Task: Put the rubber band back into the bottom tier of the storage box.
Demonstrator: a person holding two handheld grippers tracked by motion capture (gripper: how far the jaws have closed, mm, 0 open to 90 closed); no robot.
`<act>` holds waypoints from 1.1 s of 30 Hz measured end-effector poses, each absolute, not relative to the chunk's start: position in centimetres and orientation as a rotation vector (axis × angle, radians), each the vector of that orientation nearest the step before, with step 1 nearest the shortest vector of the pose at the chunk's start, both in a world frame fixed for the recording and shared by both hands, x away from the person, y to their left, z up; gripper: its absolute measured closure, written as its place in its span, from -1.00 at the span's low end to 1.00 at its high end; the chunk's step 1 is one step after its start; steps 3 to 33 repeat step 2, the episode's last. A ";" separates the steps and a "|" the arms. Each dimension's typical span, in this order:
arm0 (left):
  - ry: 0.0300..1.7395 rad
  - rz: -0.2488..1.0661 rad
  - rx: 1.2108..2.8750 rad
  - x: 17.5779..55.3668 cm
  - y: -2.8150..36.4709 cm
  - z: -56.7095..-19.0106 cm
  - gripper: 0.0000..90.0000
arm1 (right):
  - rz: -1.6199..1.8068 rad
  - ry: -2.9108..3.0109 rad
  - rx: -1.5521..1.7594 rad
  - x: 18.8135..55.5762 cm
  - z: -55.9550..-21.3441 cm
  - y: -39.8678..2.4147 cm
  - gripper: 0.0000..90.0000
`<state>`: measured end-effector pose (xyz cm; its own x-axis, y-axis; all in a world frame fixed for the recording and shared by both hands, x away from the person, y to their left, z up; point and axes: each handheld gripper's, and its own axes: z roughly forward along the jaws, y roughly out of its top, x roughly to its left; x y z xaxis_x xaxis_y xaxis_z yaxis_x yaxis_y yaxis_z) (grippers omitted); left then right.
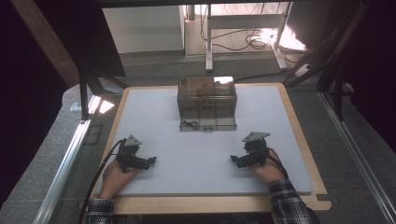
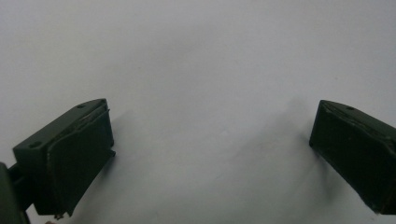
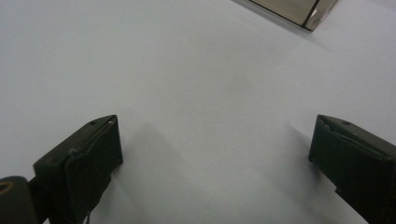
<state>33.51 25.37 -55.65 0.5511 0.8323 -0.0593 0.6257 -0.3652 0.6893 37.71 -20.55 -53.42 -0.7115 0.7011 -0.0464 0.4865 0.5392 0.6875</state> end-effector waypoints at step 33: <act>1.168 0.395 2.113 33.5 25.4 -55.7 -1.00 | 0.955 2.464 0.983 37.7 -53.4 -20.5 -0.96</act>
